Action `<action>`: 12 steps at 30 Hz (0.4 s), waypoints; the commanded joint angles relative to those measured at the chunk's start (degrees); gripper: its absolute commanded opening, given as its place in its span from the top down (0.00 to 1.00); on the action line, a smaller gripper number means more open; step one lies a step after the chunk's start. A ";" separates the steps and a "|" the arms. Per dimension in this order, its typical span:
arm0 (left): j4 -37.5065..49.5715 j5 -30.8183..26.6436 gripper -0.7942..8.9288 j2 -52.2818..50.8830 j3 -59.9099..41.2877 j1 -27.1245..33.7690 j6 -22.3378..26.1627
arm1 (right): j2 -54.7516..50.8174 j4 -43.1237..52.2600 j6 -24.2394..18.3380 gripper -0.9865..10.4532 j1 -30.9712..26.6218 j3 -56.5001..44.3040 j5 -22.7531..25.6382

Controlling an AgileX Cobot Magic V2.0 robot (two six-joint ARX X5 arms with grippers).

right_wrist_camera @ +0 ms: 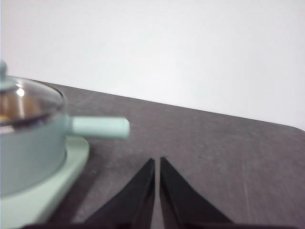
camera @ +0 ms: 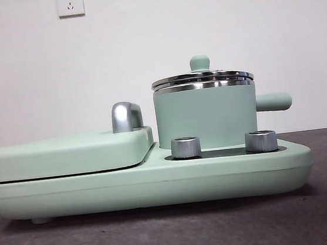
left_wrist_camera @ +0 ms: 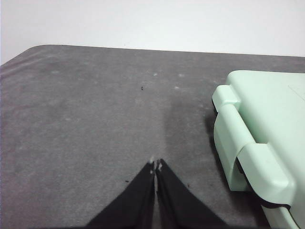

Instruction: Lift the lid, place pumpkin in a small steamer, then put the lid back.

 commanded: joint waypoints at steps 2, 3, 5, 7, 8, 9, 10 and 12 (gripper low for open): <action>0.85 -0.02 0.91 -0.07 -1.14 0.02 0.22 | -8.63 -6.19 -0.48 0.90 -2.23 -2.71 0.09; 0.85 -0.02 0.91 -0.07 -1.14 0.02 0.22 | -10.86 -8.26 -0.48 0.90 -3.02 -3.17 0.07; 0.90 -0.02 0.91 -0.07 -1.14 0.02 0.22 | -11.10 -9.57 -0.52 0.90 -4.42 -3.34 0.22; 0.92 -0.02 0.91 -0.07 -1.14 0.02 0.22 | -11.10 -9.90 -0.72 0.90 -5.88 -3.34 0.07; 0.94 -0.02 0.91 -0.07 -1.14 0.02 0.22 | -11.10 -9.88 -0.72 0.90 -6.56 -3.34 -0.04; 0.83 -0.02 0.91 -0.07 -1.14 0.02 0.22 | -11.10 -9.90 -0.68 0.90 -7.30 -3.34 -0.48; 0.87 -0.02 0.91 -0.07 -1.14 0.02 0.22 | -11.10 -9.90 -0.66 0.90 -7.98 -3.34 -1.07; 0.92 -0.02 0.91 -0.07 -1.14 0.02 0.22 | -11.10 -9.88 -0.66 0.90 -9.14 -3.34 -2.91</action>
